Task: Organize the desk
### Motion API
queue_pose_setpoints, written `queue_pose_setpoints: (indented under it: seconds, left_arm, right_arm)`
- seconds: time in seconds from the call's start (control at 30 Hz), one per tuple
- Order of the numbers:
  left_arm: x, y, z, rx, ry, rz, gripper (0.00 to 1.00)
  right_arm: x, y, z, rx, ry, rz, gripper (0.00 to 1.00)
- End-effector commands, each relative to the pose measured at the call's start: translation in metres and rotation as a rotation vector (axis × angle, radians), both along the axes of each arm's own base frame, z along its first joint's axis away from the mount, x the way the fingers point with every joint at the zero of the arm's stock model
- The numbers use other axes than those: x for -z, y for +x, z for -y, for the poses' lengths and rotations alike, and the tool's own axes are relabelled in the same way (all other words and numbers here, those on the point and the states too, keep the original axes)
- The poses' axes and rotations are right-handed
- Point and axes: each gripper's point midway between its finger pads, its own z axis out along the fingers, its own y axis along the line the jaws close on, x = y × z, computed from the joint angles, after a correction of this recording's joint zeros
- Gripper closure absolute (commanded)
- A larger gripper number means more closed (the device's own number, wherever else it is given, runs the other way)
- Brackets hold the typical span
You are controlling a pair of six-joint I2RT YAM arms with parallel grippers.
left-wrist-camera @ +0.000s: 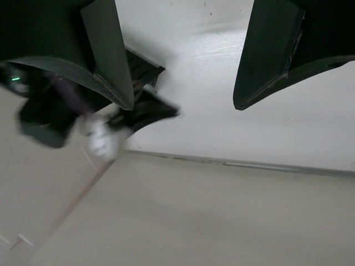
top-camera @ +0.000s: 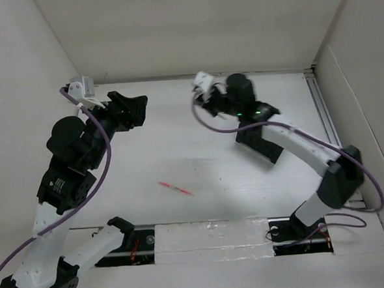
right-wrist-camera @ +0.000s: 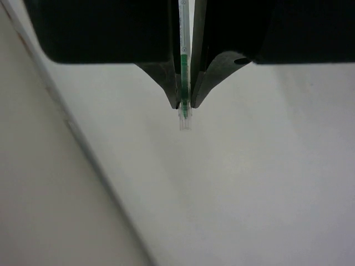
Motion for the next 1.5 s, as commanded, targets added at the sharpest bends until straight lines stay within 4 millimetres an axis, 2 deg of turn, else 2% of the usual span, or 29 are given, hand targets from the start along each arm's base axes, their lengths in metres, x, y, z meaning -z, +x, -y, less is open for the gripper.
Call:
queue_pose_setpoints:
  seconds: [0.0,0.03,0.07,0.1,0.13,0.17,0.2,0.27,0.3,0.37,0.4,0.5,0.77,0.8,0.9,0.93,1.0,1.03,1.07,1.1,1.17,1.2,1.27,1.3,1.33,1.37,1.4,1.43,1.47]
  left_arm:
    - [0.012,0.009,0.016,0.052,0.002,-0.011,0.32]
    - [0.017,0.010,0.021,0.070,0.003,-0.025,0.32]
    - [0.025,0.012,0.023,0.075,0.008,-0.042,0.32]
    - [0.029,0.013,0.026,0.082,0.008,-0.051,0.32]
    - [0.032,0.014,0.029,0.096,0.008,-0.057,0.32]
    - [0.036,0.015,0.031,0.099,0.007,-0.065,0.32]
    - [0.038,0.017,0.034,0.105,0.006,-0.070,0.32]
    - [0.039,0.019,0.039,0.124,0.005,-0.074,0.32]
    - [0.041,0.022,0.042,0.131,0.004,-0.078,0.32]
    - [0.041,0.025,0.047,0.147,0.001,-0.083,0.32]
    - [0.041,0.027,0.048,0.147,-0.003,-0.083,0.32]
    - [0.042,0.026,0.057,0.191,-0.006,-0.090,0.32]
    - [0.045,0.022,0.051,0.171,-0.006,-0.105,0.32]
    - [0.045,0.022,0.050,0.168,-0.004,-0.104,0.32]
    - [0.044,0.019,0.048,0.162,-0.005,-0.102,0.32]
    - [0.045,0.019,0.048,0.163,-0.004,-0.104,0.32]
    - [0.043,0.019,0.047,0.163,-0.006,-0.101,0.32]
    - [0.043,0.019,0.048,0.163,-0.006,-0.101,0.32]
    - [0.042,0.019,0.047,0.164,-0.007,-0.098,0.32]
    - [0.041,0.019,0.047,0.162,-0.006,-0.096,0.32]
    - [0.036,0.018,0.046,0.162,-0.008,-0.085,0.32]
    - [0.031,0.017,0.046,0.163,-0.011,-0.077,0.32]
    - [0.025,0.017,0.046,0.163,-0.015,-0.064,0.32]
    - [0.022,0.017,0.046,0.164,-0.019,-0.057,0.32]
    - [0.012,0.015,0.045,0.164,-0.031,-0.039,0.32]
    - [0.008,0.014,0.044,0.164,-0.037,-0.030,0.32]
    - [0.003,0.013,0.044,0.164,-0.044,-0.018,0.32]
    - [-0.006,0.010,0.043,0.167,-0.058,-0.002,0.32]
    - [-0.013,0.010,0.037,0.137,-0.072,0.011,0.32]
  right_arm:
    - [-0.070,0.026,0.093,0.196,0.269,0.083,1.00]
    - [-0.110,0.016,0.125,0.224,0.364,0.168,1.00]
    - [-0.088,0.028,0.174,0.335,0.394,0.125,1.00]
    - [-0.091,0.022,0.193,0.335,0.432,0.125,1.00]
    - [-0.110,0.013,0.214,0.346,0.484,0.184,1.00]
    - [-0.088,0.012,0.230,0.378,0.508,0.126,1.00]
    - [-0.081,0.013,0.258,0.413,0.520,0.115,1.00]
    - [-0.078,0.008,0.275,0.418,0.574,0.112,1.00]
    - [-0.057,0.005,0.286,0.445,0.609,0.053,1.00]
    - [-0.056,0.003,0.293,0.440,0.685,0.065,1.00]
    - [-0.039,0.000,0.292,0.426,0.703,0.021,1.00]
    - [-0.040,0.000,0.295,0.373,0.758,0.043,1.00]
    - [-0.010,-0.005,0.314,0.463,0.717,0.030,0.98]
    - [-0.006,-0.006,0.319,0.485,0.711,0.025,0.94]
    - [-0.002,-0.010,0.327,0.532,0.692,0.029,0.67]
    - [0.001,-0.011,0.328,0.546,0.684,0.012,0.52]
    - [-0.017,-0.012,0.331,0.552,0.646,0.067,0.40]
    - [-0.018,-0.013,0.327,0.558,0.607,0.040,0.33]
    - [-0.021,-0.013,0.327,0.552,0.585,0.068,0.32]
    - [-0.038,-0.011,0.325,0.548,0.572,0.096,0.32]
    - [-0.036,-0.011,0.301,0.492,0.480,0.083,0.43]
    - [-0.035,-0.010,0.277,0.444,0.441,0.060,0.66]
    - [-0.035,-0.018,0.240,0.349,0.403,0.036,0.91]
    - [-0.025,-0.016,0.223,0.336,0.370,0.008,1.00]
    - [-0.021,-0.020,0.203,0.302,0.342,-0.020,1.00]
    - [-0.015,-0.037,0.158,0.186,0.308,-0.039,1.00]
    - [-0.009,-0.042,0.138,0.156,0.282,-0.052,1.00]
    - [0.016,-0.046,0.115,0.123,0.231,-0.116,1.00]
    - [0.019,-0.070,0.072,0.017,0.207,-0.130,1.00]
